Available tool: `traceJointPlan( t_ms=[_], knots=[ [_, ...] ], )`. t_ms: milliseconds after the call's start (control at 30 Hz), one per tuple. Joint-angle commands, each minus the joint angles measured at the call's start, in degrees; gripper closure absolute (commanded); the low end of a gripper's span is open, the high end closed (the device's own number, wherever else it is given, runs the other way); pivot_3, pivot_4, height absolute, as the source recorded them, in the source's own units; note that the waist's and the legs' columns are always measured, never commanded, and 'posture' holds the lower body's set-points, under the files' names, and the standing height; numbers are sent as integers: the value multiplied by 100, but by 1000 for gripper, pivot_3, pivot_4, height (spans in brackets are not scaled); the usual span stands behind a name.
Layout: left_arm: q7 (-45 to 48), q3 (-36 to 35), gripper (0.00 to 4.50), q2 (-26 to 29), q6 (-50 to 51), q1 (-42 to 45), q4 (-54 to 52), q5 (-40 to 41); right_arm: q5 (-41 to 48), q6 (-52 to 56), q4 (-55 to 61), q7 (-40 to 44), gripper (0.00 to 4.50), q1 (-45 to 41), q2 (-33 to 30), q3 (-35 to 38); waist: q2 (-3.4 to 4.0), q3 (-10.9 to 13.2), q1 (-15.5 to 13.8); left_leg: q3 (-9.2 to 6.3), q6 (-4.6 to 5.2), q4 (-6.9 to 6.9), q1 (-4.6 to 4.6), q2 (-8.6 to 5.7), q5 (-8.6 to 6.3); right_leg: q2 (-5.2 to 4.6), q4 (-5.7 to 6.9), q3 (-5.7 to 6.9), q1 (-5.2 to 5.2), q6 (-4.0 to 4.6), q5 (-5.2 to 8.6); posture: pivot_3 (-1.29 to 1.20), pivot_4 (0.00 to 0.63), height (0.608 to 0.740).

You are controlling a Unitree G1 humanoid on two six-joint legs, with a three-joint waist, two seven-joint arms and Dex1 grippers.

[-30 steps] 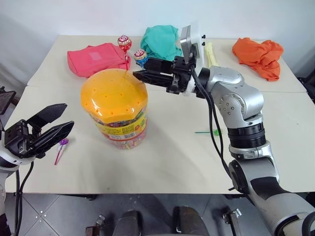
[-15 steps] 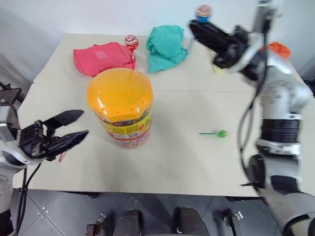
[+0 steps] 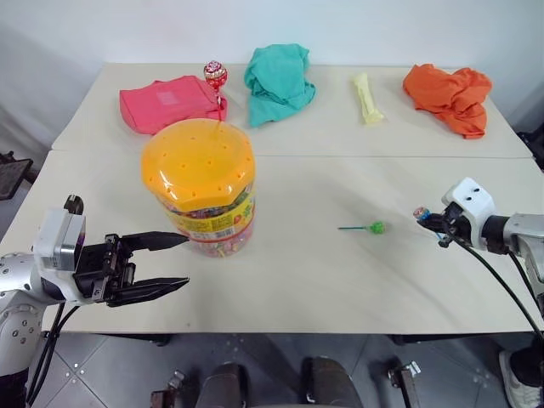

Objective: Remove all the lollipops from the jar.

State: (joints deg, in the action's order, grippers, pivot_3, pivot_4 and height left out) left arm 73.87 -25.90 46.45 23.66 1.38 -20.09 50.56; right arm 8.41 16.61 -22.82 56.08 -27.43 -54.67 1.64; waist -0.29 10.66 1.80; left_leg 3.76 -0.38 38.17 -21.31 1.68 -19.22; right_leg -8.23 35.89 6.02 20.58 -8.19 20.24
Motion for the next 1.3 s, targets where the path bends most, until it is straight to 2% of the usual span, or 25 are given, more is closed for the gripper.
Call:
traceJointPlan(
  t_ms=[33, 133, 267, 367, 433, 500, 600, 767, 933, 1200, 1300],
  knots=[
    [-131, -134, 1313, 13, -7, -11, -178, 125, -53, 6, -232, 3, 3919, 78, -92, 153, 0, 0, -23, 0, 0, 1, -1, 1, 0, 0, 0, 0, -1, 0, 0, 0, 150, 740],
    [-282, -287, 1313, 2, 73, -57, -233, 261, 142, -215, -323, 112, 3051, -34, -50, 378, 0, 0, -46, -5, 1, 3, -7, 0, 0, -3, -1, 3, -1, -1, -1, 0, 150, 740],
    [-561, -569, 1313, -55, 223, -131, -277, 540, 781, -547, -14, 893, 1735, -219, -21, 714, 0, 1, -35, -7, 1, 3, -9, 0, 0, -3, -2, 5, -1, -1, -1, 0, 150, 740],
    [-727, -775, 1313, -96, 300, -208, -255, 714, 1150, -522, 244, 1299, 1735, -435, 24, 825, 1, 1, -6, -10, 0, 0, -6, 3, 0, -1, -3, 5, -1, -1, -1, 0, 150, 740],
    [-1029, -1134, 1313, -255, 340, -245, -67, 971, 1798, 54, 857, 1509, 1735, -965, 331, 780, 3, 2, 13, -14, 0, -1, -1, 5, 0, 0, -2, 4, -1, -1, -1, 0, 150, 740],
    [-1280, -1395, 1313, -397, 353, -252, 52, 1149, 2356, 775, 1378, 1411, 1735, -1472, 746, 679, 6, 4, 39, -28, 0, -2, 6, 7, 0, 3, -1, -3, 1, 2, -2, 0, 150, 740],
    [-1569, -1595, 1313, -558, 345, -225, 132, 1305, 2673, 1345, 1807, 1065, 1735, -2072, 1421, 441, 6, 4, 8, -50, -2, 1, 6, 17, 0, 6, 9, -1, 1, 5, -4, 0, 150, 740],
    [-1807, -1666, 1313, -764, 241, -196, 206, 1251, 2418, 2212, 1715, -235, 1735, -3301, 2772, -147, 2, 2, -44, -86, -3, 11, -13, 4, -2, 0, 14, 15, 2, 4, -6, 0, 150, 740],
    [-1840, -1554, 1313, -868, 155, -177, 165, 1155, 2128, 2502, 1169, -1083, 1735, -4174, 3902, -511, 1, 2, 14, -105, -4, 11, -29, -8, -2, 2, 18, 27, 7, 2, -8, 0, 150, 740],
    [-1882, -1541, 1313, -963, 18, -271, 61, 1130, 1913, 2442, 664, -1579, 1735, -4632, 4546, -487, -6, -3, 32, -109, -6, 8, -29, -15, -1, 12, 21, 32, 8, 2, -8, 0, 150, 740],
    [-1897, -1527, 1313, -972, -32, -254, 56, 1124, 1925, 2357, 620, -1551, 2368, -4681, 4666, -444, -6, -3, 75, -107, -9, 7, -28, -12, 0, 19, 22, 31, 10, 3, -8, 0, 150, 740]
  ],
)
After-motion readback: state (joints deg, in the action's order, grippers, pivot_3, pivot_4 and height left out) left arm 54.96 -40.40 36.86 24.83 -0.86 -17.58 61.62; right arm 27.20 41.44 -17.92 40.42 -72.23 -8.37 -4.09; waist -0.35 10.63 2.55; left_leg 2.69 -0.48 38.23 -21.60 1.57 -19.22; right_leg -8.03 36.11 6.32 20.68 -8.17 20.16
